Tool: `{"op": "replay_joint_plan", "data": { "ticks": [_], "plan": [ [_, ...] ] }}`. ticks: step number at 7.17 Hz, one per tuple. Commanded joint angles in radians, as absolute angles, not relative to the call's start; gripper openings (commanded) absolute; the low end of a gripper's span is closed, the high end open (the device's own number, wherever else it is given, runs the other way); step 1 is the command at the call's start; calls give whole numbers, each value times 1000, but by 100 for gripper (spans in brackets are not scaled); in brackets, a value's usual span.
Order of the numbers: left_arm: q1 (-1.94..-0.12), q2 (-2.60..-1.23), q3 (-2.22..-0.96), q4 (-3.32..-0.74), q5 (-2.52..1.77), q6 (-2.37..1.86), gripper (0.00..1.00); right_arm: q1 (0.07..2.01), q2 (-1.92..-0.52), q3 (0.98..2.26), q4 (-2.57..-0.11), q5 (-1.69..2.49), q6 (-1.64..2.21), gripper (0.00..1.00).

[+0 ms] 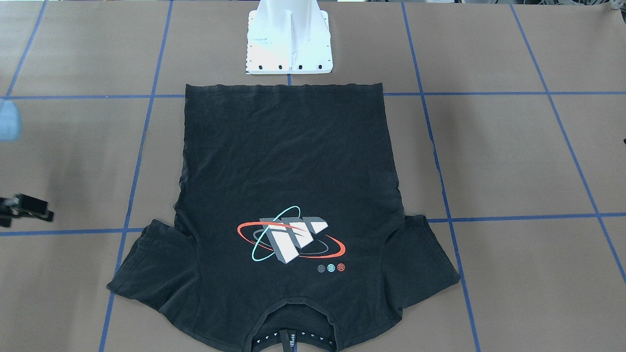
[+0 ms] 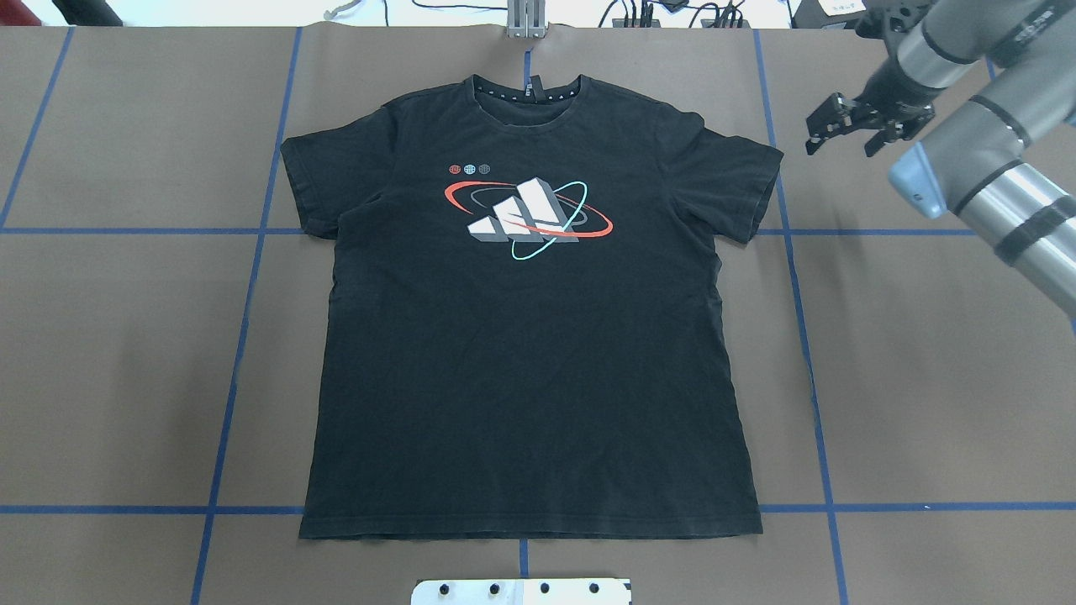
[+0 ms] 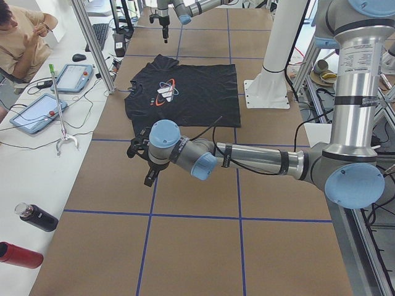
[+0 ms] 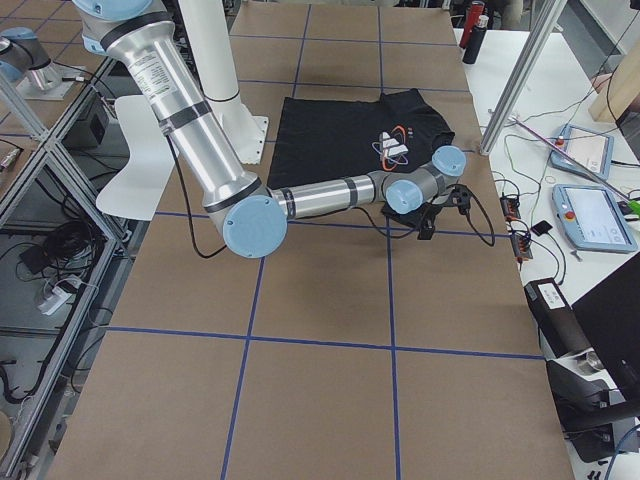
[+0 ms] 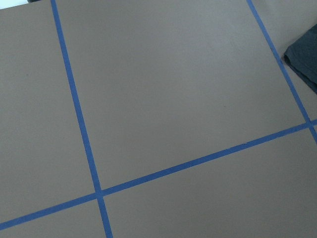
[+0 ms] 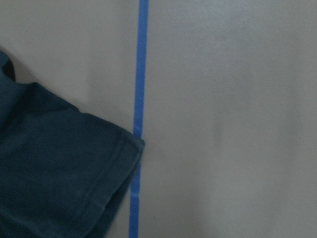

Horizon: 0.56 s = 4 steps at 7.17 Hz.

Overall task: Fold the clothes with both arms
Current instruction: 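Move the right gripper toward the shirt's shoulder farthest from the robot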

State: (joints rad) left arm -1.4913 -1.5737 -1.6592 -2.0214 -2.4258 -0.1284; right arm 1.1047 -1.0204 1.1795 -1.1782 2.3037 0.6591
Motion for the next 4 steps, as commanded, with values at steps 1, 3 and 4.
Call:
{"op": "replay_joint_plan", "data": {
  "ticks": [1,3,4],
  "plan": [
    [-1488,-1574,-1655,-2026,-2424,-127,99,1060,-1003,1064,-879,2159,729,96],
    [-1482,-1575,-1655,-2026,-2424,-129,99,1054,-999,1034,-810,2114,729,89],
    [-1477,-1575,-1651,-2026,-2424,-129,99,1033,-980,1000,-752,2070,729,85]
  ]
}}
